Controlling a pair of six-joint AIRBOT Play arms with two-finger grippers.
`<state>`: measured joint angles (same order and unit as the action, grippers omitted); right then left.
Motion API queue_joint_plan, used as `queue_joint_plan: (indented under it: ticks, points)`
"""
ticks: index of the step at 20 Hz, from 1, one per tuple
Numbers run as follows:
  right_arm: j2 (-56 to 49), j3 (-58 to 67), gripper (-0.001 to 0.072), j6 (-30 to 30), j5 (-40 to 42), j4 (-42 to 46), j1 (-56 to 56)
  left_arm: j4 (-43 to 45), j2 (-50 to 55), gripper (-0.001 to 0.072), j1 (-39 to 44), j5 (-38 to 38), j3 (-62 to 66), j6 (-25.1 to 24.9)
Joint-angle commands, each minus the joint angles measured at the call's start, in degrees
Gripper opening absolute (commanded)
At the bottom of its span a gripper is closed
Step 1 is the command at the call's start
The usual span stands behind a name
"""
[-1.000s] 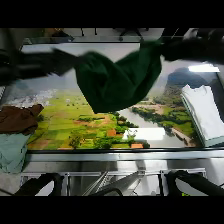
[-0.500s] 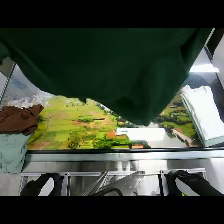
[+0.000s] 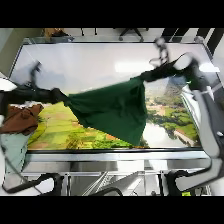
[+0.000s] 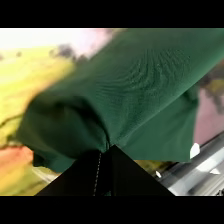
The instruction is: Fold the shirts.
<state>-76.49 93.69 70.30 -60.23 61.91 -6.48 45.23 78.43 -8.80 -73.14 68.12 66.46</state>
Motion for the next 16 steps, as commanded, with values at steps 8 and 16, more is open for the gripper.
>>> queue_joint_plan:
  ticks: [8, 16]
  points:
    - [-5.0, 2.9, 0.0515, 5.0, -0.2, -1.0, 6.5, 0.2, 27.0, 0.0699, -5.9, -7.0, 24.8, 1.6]
    - [12.1, -25.9, 0.0441, 5.6, -17.3, -1.9, 17.6, 0.4, 13.4, 0.0698, -0.2, -11.7, 6.3, 1.9]
